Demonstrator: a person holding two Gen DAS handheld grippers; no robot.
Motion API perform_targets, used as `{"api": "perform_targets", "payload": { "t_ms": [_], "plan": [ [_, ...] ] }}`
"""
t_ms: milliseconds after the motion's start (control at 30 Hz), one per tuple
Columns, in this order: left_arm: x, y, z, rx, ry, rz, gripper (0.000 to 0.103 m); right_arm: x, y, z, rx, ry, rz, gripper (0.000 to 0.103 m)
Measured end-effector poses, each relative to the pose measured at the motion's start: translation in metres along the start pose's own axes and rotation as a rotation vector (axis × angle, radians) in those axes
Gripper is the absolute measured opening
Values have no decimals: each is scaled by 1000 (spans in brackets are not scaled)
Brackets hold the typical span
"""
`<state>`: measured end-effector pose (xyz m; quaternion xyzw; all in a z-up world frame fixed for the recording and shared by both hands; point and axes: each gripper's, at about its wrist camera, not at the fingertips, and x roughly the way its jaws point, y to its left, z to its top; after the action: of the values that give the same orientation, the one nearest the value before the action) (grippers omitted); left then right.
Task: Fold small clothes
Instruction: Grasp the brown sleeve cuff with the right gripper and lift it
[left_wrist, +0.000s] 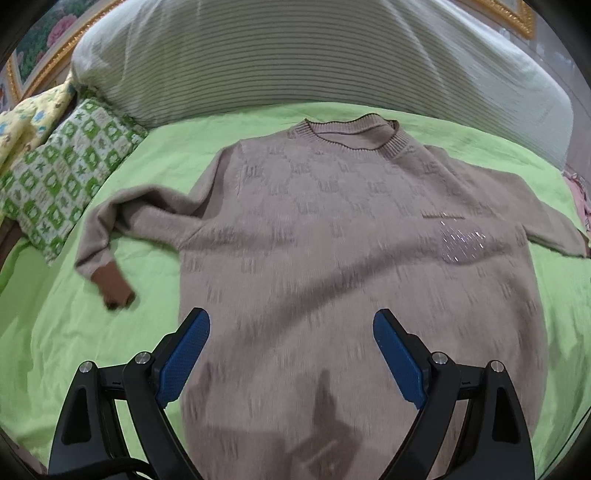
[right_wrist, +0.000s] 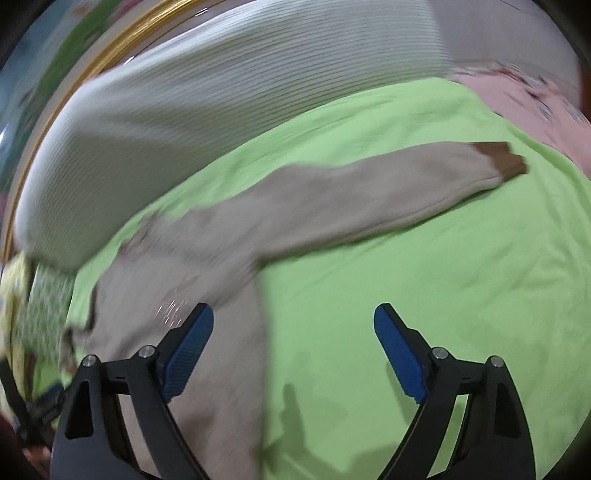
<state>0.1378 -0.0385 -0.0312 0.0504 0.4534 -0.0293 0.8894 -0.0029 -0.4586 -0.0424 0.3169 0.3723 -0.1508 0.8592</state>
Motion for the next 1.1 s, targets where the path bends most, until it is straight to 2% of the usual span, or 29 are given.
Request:
{"api": "perform_targets", "payload": {
  "t_ms": [200, 367, 467, 500, 567, 600, 667, 700, 767, 833, 900, 967, 1000, 1100],
  "plan": [
    [35, -5, 35, 10, 35, 37, 91, 28, -93, 65, 271, -84, -101, 87],
    [71, -7, 64, -15, 55, 43, 91, 58, -152, 94, 442, -85, -160, 80],
    [91, -6, 77, -47, 73, 25, 91, 75, -180, 103, 539, -90, -157, 65],
    [98, -5, 79, -58, 79, 27, 91, 79, -186, 104, 566, -98, -154, 53],
    [107, -5, 82, -71, 90, 22, 91, 81, -195, 116, 582, -93, -176, 14],
    [111, -4, 81, -74, 96, 27, 91, 73, -195, 117, 582, -118, -172, 7],
    [118, -3, 79, -85, 115, 19, 91, 56, -192, 132, 559, -179, -164, 7],
    [122, -3, 76, -90, 125, 13, 91, 45, -184, 142, 532, -216, -147, 7],
    [125, -1, 72, -95, 137, 11, 91, 23, -157, 159, 464, -278, -59, 7],
    [125, 1, 68, -101, 143, 4, 91, 3, -105, 169, 355, -312, 71, 7],
    [121, 5, 66, -120, 143, -14, 91, -5, -53, 170, 266, -309, 197, 7],
    [112, 10, 63, -139, 138, -32, 91, -2, 22, 164, 154, -258, 368, 7],
    [106, 14, 61, -153, 132, -50, 91, 3, 41, 161, 121, -237, 411, 7],
    [90, 22, 58, -194, 119, -101, 91, 30, 149, 130, -40, -84, 606, 7]
  ]
}}
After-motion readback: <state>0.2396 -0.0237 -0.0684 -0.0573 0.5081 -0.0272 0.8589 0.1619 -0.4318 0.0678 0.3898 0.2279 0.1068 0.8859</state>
